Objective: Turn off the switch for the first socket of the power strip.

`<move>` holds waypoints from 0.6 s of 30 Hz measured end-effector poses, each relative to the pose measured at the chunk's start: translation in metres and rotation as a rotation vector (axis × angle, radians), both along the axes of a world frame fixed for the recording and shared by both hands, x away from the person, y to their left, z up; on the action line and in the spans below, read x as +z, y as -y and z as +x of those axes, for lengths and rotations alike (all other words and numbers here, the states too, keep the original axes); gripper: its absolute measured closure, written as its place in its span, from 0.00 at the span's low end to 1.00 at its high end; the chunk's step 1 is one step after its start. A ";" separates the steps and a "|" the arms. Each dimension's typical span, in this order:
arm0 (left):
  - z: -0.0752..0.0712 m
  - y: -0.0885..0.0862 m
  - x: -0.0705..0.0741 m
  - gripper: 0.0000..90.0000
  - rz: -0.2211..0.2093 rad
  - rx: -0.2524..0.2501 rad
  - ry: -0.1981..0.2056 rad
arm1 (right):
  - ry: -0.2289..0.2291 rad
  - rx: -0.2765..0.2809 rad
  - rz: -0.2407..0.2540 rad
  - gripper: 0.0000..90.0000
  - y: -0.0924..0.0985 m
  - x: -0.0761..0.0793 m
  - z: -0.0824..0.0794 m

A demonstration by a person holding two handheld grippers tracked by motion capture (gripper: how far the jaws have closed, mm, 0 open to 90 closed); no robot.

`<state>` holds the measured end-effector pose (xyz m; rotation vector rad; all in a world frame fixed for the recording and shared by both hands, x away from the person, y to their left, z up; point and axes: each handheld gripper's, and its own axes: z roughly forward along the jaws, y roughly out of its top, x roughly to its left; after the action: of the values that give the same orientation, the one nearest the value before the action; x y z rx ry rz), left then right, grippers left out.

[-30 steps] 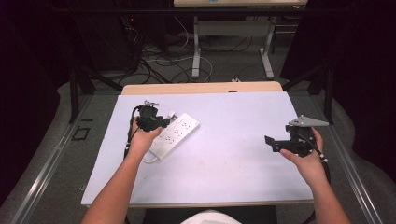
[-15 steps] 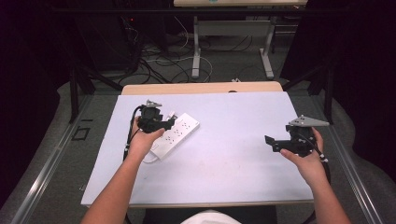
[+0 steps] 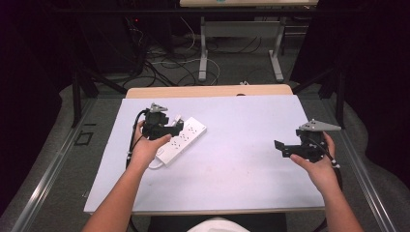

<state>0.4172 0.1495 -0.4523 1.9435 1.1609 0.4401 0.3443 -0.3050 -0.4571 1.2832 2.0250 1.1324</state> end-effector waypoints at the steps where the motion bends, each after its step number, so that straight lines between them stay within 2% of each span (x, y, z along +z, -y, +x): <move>1: -0.002 0.000 0.001 0.33 -0.005 0.006 -0.006 | 0.000 -0.001 0.000 0.07 0.000 0.000 0.000; 6: -0.007 0.000 0.006 0.18 -0.025 0.009 -0.005 | -0.001 -0.004 0.004 0.07 0.000 0.000 0.000; 8: -0.010 -0.001 0.008 0.16 -0.029 0.011 -0.002 | 0.002 -0.003 0.002 0.07 0.000 0.001 0.000; 12: -0.014 -0.003 0.011 0.01 -0.050 -0.001 -0.017 | 0.002 -0.002 0.006 0.07 0.000 0.001 -0.001; 18: -0.025 -0.007 0.016 0.00 -0.087 -0.023 -0.018 | 0.002 -0.003 0.009 0.07 0.000 0.002 -0.001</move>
<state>0.3917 0.1568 -0.4364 1.8877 1.1487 0.3550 0.3434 -0.3053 -0.4552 1.2877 2.0181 1.1424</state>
